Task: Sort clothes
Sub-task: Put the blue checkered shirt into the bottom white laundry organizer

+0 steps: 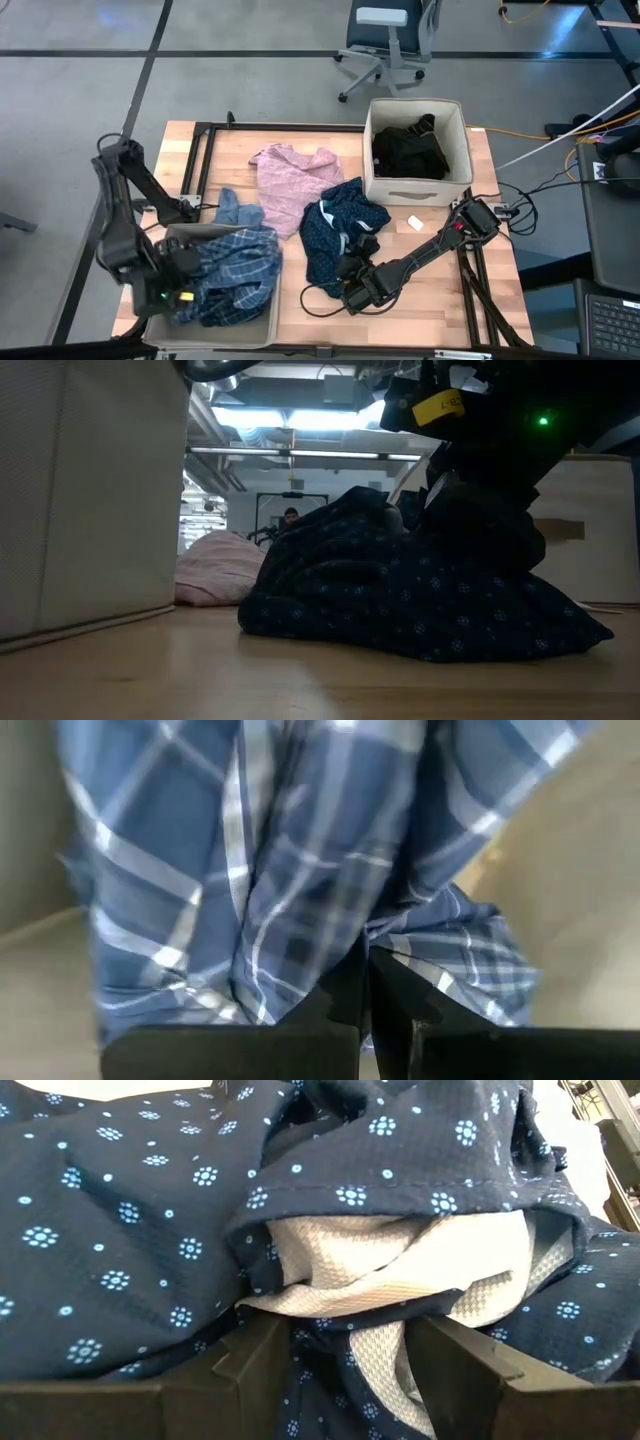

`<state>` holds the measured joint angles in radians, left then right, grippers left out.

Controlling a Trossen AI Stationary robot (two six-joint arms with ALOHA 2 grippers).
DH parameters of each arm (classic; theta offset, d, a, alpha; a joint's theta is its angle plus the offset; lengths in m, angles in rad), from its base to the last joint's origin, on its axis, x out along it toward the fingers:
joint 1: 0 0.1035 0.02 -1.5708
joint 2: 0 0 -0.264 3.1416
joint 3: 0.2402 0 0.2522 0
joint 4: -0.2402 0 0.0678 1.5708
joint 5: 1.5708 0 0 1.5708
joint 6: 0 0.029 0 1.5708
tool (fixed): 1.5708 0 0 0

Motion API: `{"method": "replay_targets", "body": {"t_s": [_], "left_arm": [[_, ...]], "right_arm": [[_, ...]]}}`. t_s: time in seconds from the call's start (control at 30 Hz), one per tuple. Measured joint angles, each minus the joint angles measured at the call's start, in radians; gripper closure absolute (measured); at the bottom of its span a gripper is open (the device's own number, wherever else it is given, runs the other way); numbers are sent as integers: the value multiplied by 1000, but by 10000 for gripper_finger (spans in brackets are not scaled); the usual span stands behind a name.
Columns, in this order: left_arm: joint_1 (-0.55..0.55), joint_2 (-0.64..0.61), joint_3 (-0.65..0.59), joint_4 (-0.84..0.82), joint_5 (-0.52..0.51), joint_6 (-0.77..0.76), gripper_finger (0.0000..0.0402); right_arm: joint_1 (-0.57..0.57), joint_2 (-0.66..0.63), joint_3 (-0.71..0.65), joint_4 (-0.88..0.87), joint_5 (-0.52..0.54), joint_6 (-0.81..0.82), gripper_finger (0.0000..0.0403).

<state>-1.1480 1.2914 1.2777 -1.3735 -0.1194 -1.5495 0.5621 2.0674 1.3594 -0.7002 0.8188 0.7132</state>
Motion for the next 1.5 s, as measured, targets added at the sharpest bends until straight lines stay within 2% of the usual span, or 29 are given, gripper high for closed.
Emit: {"method": "replay_targets", "body": {"t_s": [0.2,0.4,0.57,0.73,0.9,0.97,1.03,1.17,1.23,1.37,1.5], "left_arm": [[8,0,-237,246,24,11,397],[21,-2,-365,324,80,-62,380],[47,-15,-368,332,95,-58,331],[71,-82,-318,332,116,-29,271],[75,-207,-223,335,107,-44,248],[75,-262,-184,336,58,-40,247],[75,-311,-149,336,-49,8,250],[77,-367,-113,399,-405,269,254],[91,-358,-113,452,-526,430,254],[172,-264,-114,491,-574,632,254],[257,-134,-116,493,-550,711,254]], "right_arm": [[0,0,0,7,0,0,205],[0,0,0,18,0,0,205],[0,0,0,19,0,-1,205],[0,0,0,19,0,-9,205],[0,0,0,19,-1,-9,205],[0,0,0,19,-1,-9,205],[0,0,0,19,-1,-9,205],[0,0,0,19,-1,-9,205],[0,0,0,19,-1,-12,205],[0,0,0,19,-1,-18,205],[0,0,0,19,-3,-19,205]]}}
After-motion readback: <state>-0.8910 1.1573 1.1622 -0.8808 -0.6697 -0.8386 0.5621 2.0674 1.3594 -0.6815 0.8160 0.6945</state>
